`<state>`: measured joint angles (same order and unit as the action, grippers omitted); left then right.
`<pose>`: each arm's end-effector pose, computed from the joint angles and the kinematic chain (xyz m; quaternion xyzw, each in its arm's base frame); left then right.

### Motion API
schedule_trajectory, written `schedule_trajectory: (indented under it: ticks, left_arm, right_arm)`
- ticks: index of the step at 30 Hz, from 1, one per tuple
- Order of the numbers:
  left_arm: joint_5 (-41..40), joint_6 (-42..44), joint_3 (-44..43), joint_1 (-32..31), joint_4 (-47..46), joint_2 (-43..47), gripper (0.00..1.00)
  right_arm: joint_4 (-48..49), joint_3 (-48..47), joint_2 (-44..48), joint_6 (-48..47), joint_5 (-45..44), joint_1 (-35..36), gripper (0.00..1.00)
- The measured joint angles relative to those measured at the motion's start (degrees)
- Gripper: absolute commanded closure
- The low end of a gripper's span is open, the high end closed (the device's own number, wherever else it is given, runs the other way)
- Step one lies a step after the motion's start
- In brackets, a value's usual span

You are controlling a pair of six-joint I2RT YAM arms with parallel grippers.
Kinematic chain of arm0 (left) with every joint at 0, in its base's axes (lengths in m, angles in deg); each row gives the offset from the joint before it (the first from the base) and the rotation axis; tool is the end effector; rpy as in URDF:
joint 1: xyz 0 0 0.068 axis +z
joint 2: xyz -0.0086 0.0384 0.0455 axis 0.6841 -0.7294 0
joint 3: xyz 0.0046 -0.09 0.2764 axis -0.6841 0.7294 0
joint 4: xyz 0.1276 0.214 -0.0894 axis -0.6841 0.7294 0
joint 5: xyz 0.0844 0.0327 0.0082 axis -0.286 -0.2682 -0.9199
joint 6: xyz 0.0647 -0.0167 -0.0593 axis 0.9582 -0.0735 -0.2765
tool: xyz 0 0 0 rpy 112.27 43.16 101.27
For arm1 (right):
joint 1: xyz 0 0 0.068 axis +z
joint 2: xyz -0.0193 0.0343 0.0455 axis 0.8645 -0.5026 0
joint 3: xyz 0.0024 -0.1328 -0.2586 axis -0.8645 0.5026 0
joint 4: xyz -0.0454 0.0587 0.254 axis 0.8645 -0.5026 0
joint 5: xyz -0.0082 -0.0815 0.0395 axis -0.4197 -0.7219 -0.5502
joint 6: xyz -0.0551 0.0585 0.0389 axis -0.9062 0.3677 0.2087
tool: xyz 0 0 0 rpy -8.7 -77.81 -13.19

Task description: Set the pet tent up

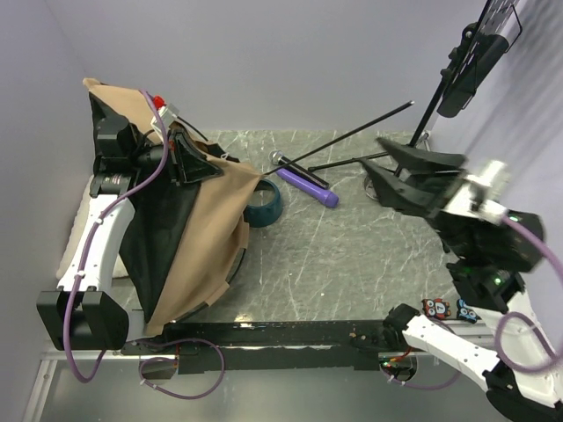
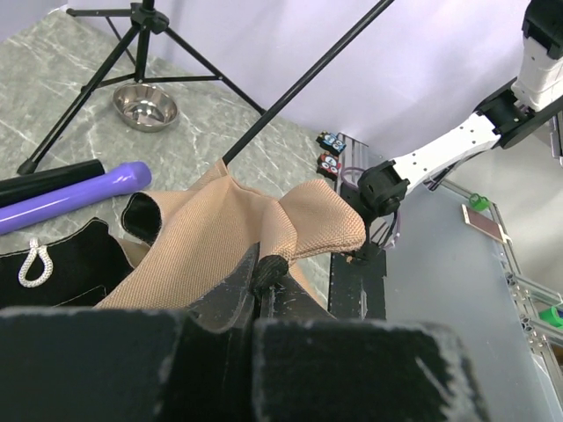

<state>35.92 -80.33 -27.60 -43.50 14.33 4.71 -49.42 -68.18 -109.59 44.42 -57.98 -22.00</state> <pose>0.2750 -0.0803 0.4289 0.3425 0.6242 -0.5585 0.4256 0.0877 0.0985 0.5599 -0.3130 0.3814 0.2833 0.8223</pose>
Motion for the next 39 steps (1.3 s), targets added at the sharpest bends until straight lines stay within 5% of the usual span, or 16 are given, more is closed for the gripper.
schedule_trajectory:
  ticks: [14, 25, 30, 33, 39]
  left_arm:
    - [0.81, -0.5, 0.0, 0.0, -1.46, 0.0, 0.99]
    - [1.64, 1.6, -0.04, 0.0, 0.72, 0.02, 0.99]
    - [1.64, 2.73, -0.04, 0.0, 1.9, 0.04, 0.99]
    - [1.64, 3.63, -0.04, 0.0, 2.6, 0.07, 0.99]
    - [0.96, 4.13, -0.2, -0.57, 3.15, 0.31, 0.99]
  right_arm:
    - [9.07, -5.14, -1.99, -0.98, -2.49, 0.0, 0.61]
    - [11.1, -2.73, -2.86, -2.43, -6.58, 0.0, 0.58]
    - [12.35, -3.65, -4.55, -2.84, -5.79, 0.0, 0.69]
    - [12.83, -4.5, -5.44, -3.02, -5.16, 0.0, 1.0]
    - [11.37, -7.37, -7.52, -2.08, -1.46, 0.02, 1.0]
